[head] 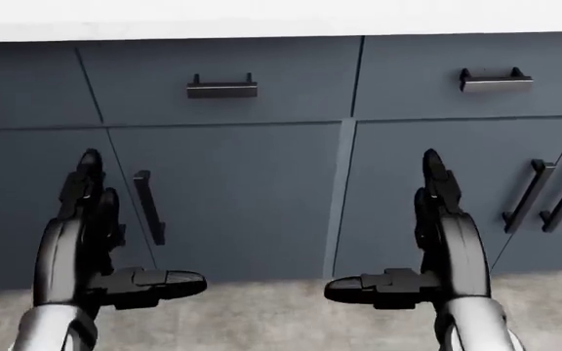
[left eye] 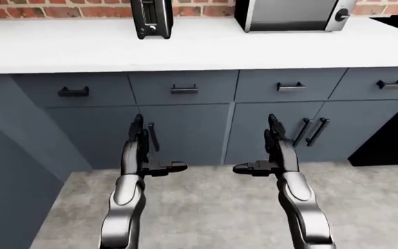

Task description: Push down the lever of the toaster to turn it on.

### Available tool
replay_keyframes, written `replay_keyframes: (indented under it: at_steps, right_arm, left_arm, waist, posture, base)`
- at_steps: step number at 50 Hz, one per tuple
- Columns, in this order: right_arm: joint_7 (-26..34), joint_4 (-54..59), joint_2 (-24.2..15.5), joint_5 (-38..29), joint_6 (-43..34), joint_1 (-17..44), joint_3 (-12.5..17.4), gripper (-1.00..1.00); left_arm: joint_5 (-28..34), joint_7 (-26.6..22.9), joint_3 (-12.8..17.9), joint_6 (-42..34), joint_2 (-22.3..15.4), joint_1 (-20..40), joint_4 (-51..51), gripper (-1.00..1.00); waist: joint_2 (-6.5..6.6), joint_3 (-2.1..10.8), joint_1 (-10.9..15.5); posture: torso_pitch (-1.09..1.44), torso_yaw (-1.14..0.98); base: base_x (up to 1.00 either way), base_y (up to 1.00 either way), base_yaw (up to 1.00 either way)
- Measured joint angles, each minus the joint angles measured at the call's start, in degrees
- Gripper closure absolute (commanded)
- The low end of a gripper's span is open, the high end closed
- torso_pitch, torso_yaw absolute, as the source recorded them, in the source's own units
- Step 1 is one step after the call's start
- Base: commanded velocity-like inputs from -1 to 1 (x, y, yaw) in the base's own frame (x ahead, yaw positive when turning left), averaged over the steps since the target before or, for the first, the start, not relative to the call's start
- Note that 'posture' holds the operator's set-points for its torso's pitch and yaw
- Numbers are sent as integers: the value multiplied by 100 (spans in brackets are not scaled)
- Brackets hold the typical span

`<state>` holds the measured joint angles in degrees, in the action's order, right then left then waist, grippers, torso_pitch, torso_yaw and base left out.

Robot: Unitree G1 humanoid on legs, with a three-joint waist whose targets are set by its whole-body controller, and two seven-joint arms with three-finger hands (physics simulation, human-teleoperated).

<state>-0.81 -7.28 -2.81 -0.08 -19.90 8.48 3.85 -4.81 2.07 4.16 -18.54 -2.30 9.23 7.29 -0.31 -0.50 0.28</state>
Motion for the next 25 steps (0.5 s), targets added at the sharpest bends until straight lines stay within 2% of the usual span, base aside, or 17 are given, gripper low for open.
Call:
replay_keyframes:
  at_steps: [5,10,14,20,25]
  right_arm:
    - [-3,-658,-257,48,-1254,766,200,-100]
    - [22,-911,-578,56,-2295,1745,350,-100]
    - [36,-818,-727,50,-2729,2257,339,-100]
    - [189,-573,-1124,215,-3428,3151,530,-100]
    - [260,-240,-1446,322,-3758,3888,570,-100]
  left_arm:
    - [-218,121,203,-1055,-218,780,255,-100]
    - [-564,344,521,-1937,-604,1963,245,-100]
    - [-906,555,646,-2303,-890,2686,68,-100]
    - [-1293,764,709,-2698,-1265,3492,-547,-100]
    - [-1568,743,780,-2900,-1664,4232,-1168,-100]
  waist:
    - [-6,-44,0]
    - [-25,-24,1]
    - [-7,-17,3]
    - [22,-120,10]
    - [15,-162,3]
  posture:
    - [0,0]
    - [0,0]
    - [0,0]
    - [0,0]
    - [0,0]
  base:
    - [0,0,0]
    - [0,0,0]
    - [0,0,0]
    - [0,0,0]
    - [0,0,0]
